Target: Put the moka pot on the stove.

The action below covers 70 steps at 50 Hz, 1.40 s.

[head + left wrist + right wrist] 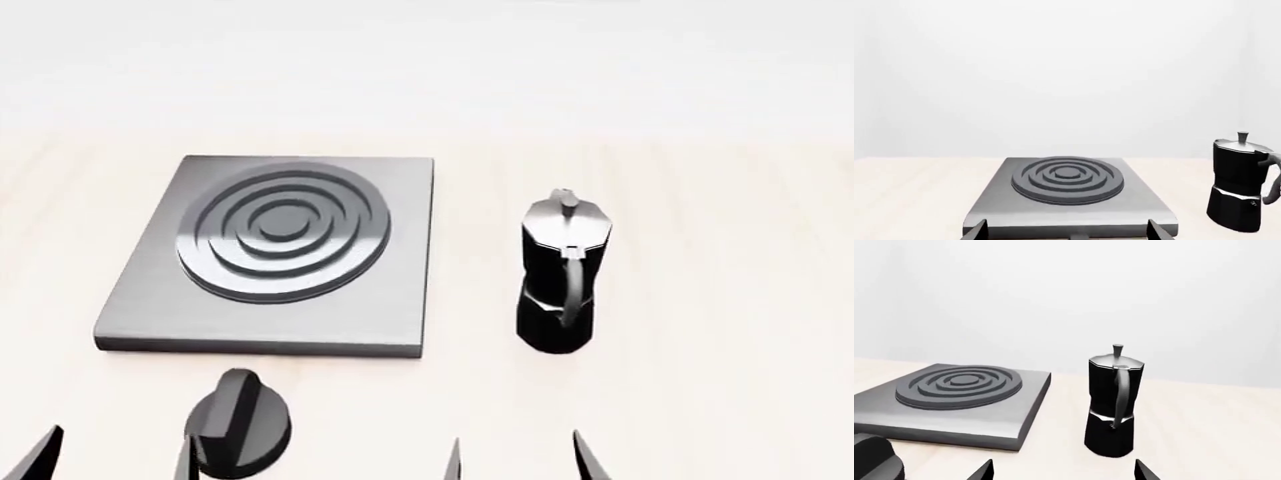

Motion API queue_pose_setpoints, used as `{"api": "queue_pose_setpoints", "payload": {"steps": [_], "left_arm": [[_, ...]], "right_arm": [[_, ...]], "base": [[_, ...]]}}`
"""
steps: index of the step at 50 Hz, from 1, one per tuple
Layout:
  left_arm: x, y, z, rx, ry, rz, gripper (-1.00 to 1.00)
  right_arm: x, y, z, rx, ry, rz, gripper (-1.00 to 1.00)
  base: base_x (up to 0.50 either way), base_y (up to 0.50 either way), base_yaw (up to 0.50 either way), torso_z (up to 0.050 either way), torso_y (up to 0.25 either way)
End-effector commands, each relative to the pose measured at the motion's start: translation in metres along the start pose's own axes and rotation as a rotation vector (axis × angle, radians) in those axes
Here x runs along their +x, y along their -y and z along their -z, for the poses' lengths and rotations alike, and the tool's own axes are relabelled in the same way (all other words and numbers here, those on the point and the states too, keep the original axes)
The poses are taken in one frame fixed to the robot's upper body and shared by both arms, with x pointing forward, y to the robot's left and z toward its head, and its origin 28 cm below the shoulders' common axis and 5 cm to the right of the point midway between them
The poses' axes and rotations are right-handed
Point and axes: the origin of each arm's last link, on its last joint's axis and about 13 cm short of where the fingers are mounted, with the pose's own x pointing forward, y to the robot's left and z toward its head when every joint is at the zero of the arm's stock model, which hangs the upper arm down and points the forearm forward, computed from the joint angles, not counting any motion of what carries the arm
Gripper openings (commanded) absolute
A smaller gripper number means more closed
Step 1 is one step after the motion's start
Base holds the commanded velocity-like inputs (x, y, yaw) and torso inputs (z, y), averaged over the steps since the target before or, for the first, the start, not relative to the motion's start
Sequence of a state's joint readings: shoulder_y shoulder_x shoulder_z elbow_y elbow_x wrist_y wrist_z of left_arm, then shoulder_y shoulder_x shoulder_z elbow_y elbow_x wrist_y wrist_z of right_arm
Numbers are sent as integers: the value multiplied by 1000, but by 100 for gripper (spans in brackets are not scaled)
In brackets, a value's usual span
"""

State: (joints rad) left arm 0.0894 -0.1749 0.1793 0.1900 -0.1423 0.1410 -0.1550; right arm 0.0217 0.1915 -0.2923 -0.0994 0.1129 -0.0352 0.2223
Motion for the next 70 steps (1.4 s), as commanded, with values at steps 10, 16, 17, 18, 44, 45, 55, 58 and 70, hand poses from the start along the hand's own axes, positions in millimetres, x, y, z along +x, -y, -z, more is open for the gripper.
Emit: {"api": "queue_pose_setpoints", "payload": {"steps": [10,16,17,18,44,45,55,58,70], "left_arm": [[3,-4,0,-10,-8,-7,100],[4,-4,1,-10,-11,-5,100],[4,-4,1,-11,-11,-4,100],[4,-4,1,-11,-11,-4,100],[4,-5,2,-11,-19,2,100],[5,-5,2,-11,-18,2,100],[4,-5,2,-11,-18,3,100],[5,-5,2,-12,-18,4,100],[5,-5,2,-11,-18,3,100]], "right_arm": [[2,-4,6,6,-10,-10,100],[4,-5,7,9,-13,-10,100],[4,-5,8,10,-13,-9,100],[4,-5,8,10,-13,-10,100],[2,-3,8,18,-5,11,100],[2,-3,7,17,-4,9,100],[2,-5,6,16,3,-4,100],[2,-6,5,16,4,-5,100],[2,-7,5,17,5,-12,100]], "base": [[303,0,0,0,0],[301,0,0,0,0],[305,0,0,0,0],[301,0,0,0,0],[180,0,0,0,0],[0,0,0,0,0],[0,0,0,0,0],[0,4,0,0,0],[0,94,0,0,0]]}}
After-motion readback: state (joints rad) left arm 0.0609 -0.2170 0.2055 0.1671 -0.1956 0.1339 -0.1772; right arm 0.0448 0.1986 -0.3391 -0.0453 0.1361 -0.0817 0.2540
